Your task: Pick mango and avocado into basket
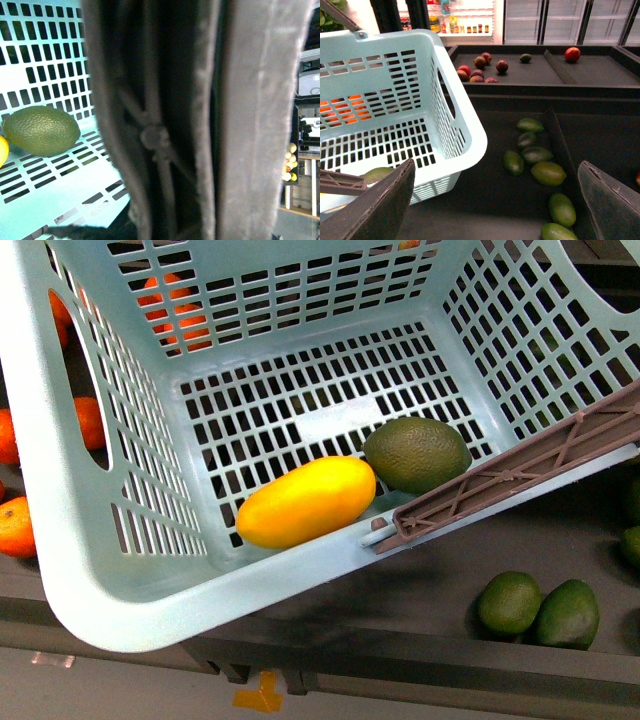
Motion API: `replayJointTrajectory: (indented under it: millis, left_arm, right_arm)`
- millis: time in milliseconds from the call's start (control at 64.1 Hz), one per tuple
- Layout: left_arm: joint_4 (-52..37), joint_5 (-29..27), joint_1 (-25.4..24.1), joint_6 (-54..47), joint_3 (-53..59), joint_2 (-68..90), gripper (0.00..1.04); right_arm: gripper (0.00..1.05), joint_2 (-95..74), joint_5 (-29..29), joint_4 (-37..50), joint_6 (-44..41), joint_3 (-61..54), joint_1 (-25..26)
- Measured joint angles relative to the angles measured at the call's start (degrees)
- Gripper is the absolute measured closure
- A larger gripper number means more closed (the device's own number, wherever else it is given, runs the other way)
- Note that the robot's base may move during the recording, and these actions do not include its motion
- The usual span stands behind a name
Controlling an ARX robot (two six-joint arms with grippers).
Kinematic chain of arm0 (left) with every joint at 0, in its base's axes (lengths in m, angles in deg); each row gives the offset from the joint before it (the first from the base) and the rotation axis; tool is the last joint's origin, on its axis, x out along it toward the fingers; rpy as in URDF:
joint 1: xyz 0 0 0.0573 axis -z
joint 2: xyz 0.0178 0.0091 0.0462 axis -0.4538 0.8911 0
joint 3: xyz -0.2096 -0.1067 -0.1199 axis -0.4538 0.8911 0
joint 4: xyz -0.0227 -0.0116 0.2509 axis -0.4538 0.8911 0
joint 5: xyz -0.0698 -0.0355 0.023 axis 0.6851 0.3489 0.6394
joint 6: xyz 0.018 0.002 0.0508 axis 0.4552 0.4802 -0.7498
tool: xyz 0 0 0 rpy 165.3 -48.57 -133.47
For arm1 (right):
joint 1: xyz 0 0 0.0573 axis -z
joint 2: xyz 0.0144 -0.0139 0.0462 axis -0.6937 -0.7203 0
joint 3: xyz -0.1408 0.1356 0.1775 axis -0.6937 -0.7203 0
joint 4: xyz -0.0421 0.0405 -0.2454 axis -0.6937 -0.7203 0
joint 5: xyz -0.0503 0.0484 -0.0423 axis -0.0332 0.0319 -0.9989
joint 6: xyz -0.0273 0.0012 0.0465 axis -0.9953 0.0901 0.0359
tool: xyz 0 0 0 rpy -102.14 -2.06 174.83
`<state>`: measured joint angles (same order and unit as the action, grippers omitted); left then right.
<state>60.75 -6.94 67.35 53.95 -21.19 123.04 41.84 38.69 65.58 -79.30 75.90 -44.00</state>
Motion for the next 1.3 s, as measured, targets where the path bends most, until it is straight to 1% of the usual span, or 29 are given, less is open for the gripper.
replayJointTrajectory:
  millis: [31,156,312,796,936,1295]
  left_arm:
    - [0.00,0.04,0.00,0.02,0.00,0.00,0.90]
    - [0.00,0.13,0.46,-0.07,0.00,0.00,0.90]
    - [0.00,1.53,0.68,0.68,0.00,0.00,0.90]
    - [-0.04,-0.52,0.00,-0.04,-0.04,0.02,0.90]
    - [-0.04,0.37,0.00,0.02,-0.02,0.02,0.90]
    - [-0.04,-0.26,-0.02,-0.09,-0.02,0.02,0.90]
  right_arm:
    - [0.09,0.00,0.00,0.00,-0.02,0.02,0.00]
    - [0.09,0.02,-0.20,-0.02,0.00,0.00,0.00]
    - [0.09,0.09,-0.15,-0.02,-0.02,0.02,0.00]
    - [0.09,0.22,-0.09,-0.17,-0.02,0.02,0.00]
    - [0.09,0.26,-0.11,-0.17,-0.04,0.02,0.00]
    - [0.09,0.20,-0.02,-0.17,-0.07,0.02,0.00]
